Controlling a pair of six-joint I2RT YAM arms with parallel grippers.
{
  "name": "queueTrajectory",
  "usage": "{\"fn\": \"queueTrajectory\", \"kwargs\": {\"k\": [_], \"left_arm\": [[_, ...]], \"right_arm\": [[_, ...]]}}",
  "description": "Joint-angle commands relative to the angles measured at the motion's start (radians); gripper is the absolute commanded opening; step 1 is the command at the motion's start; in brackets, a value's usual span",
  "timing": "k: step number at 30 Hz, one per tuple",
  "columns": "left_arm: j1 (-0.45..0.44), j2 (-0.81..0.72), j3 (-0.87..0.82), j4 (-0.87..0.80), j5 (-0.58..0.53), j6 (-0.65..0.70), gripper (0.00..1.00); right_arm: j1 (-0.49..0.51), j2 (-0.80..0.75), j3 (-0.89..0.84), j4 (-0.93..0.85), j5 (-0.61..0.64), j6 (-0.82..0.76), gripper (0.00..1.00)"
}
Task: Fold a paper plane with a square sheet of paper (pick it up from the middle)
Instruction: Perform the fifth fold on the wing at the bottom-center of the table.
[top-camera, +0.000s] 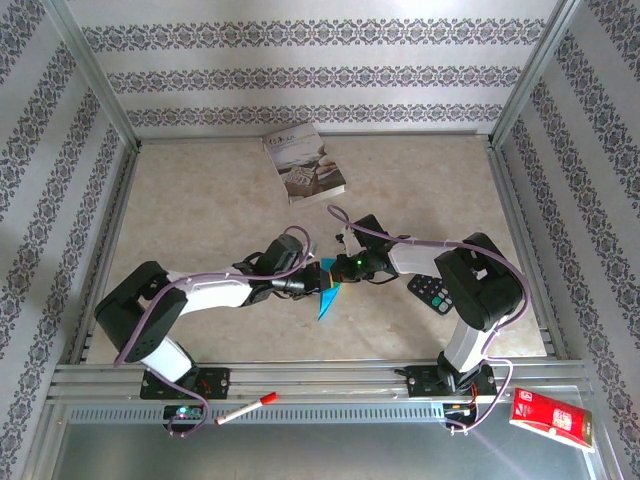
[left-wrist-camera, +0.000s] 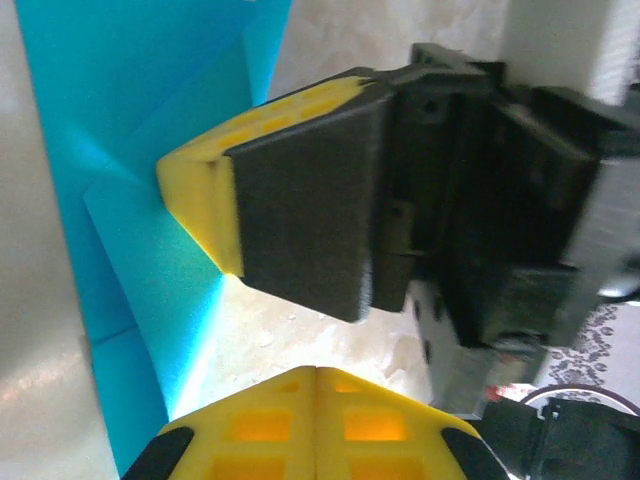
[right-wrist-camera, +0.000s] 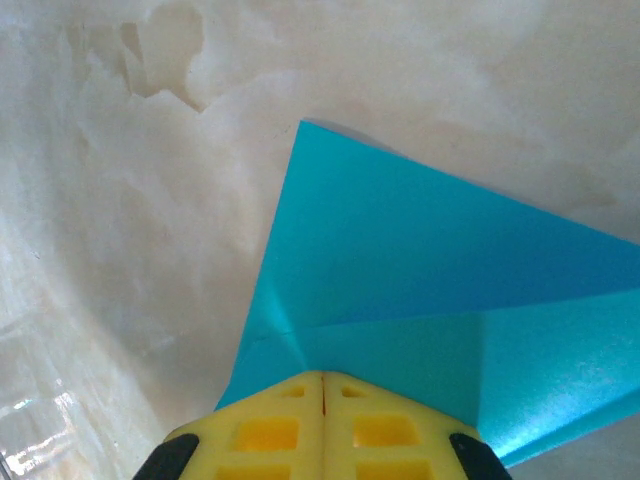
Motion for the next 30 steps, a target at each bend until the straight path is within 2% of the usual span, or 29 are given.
{"fn": "queueTrajectory", "kwargs": {"k": [1,7,30], "left_arm": [[-0.006,0.060,0.037,0.017,0.017,0.042,0.06],[-0.002,0.112,0.036,0.027,0.014,0.047,0.05],[0.016,0.157,-0.017,0.005,0.003,0.080,0.04]], "right_arm": [[0.005,0.021,-0.027,-0.048,0.045,-0.013,0.04],[0.004,0.020,-0.025,-0.049,0.044,-0.011,0.04],[0.002,0.016,0.020,-0.060,0.001,-0.007,0.07]]}}
